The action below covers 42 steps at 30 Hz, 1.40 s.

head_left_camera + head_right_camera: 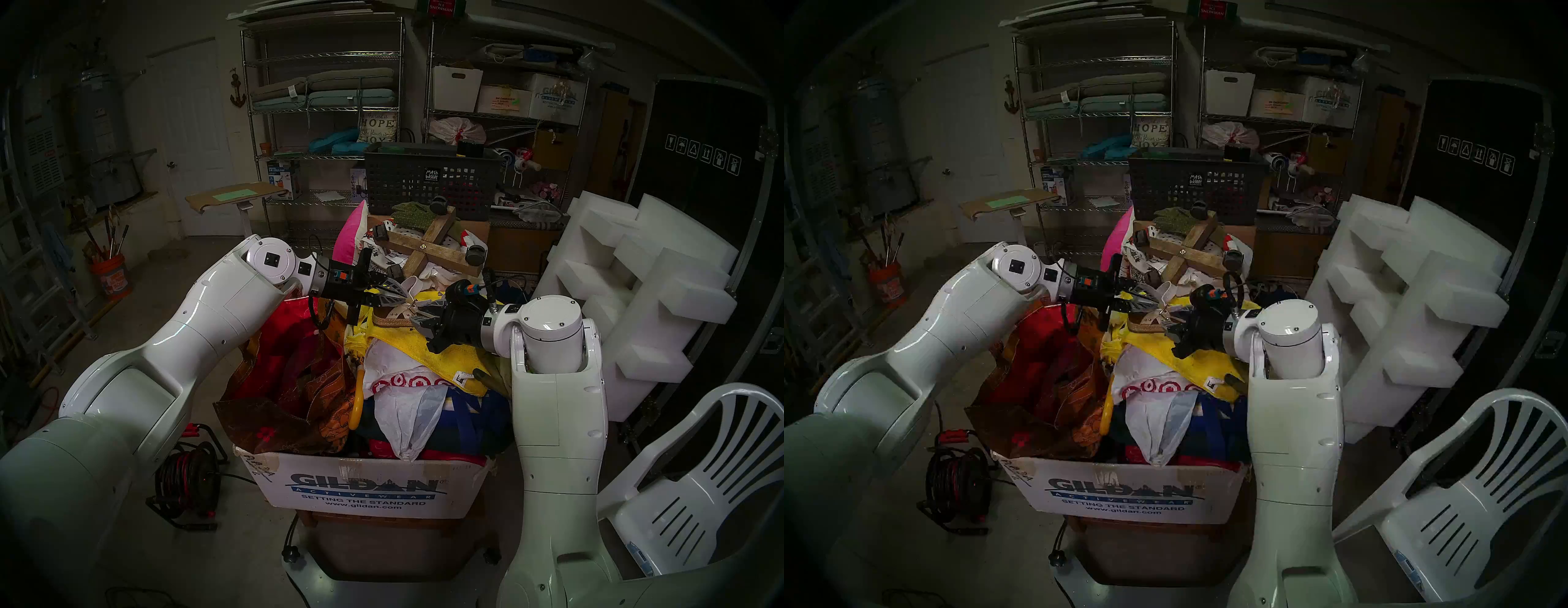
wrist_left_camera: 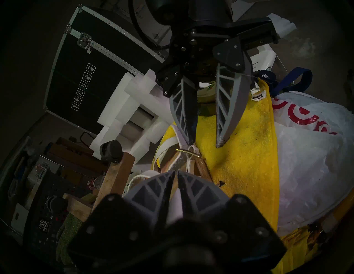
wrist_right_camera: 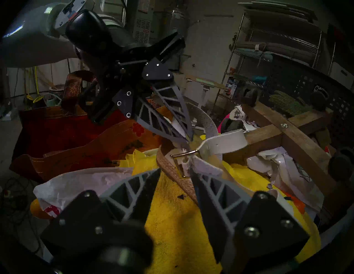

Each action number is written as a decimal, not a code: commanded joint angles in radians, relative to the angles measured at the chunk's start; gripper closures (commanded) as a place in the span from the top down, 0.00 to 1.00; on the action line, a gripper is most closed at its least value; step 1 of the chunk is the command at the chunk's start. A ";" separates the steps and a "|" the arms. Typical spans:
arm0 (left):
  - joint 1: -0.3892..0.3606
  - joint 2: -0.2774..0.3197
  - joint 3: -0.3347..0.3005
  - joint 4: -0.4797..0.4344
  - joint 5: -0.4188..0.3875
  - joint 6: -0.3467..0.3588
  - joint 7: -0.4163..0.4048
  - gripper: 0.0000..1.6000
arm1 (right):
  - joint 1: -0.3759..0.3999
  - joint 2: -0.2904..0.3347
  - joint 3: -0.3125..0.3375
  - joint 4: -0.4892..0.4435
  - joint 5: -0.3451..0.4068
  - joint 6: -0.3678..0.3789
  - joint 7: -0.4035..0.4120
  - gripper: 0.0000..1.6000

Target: Unbuckle a shoe

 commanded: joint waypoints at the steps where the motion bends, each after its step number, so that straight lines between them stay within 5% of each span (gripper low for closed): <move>1: -0.013 0.009 -0.013 -0.024 -0.008 0.007 0.001 0.42 | 0.016 -0.007 -0.014 -0.014 0.015 -0.002 -0.008 0.63; 25: 0.026 0.061 -0.027 -0.102 -0.027 0.028 0.003 0.42 | -0.009 0.011 -0.083 -0.020 0.015 0.024 -0.076 0.54; 42: 0.043 0.084 -0.030 -0.146 -0.032 0.044 0.005 0.43 | -0.032 0.028 -0.118 -0.054 -0.002 0.043 -0.145 0.57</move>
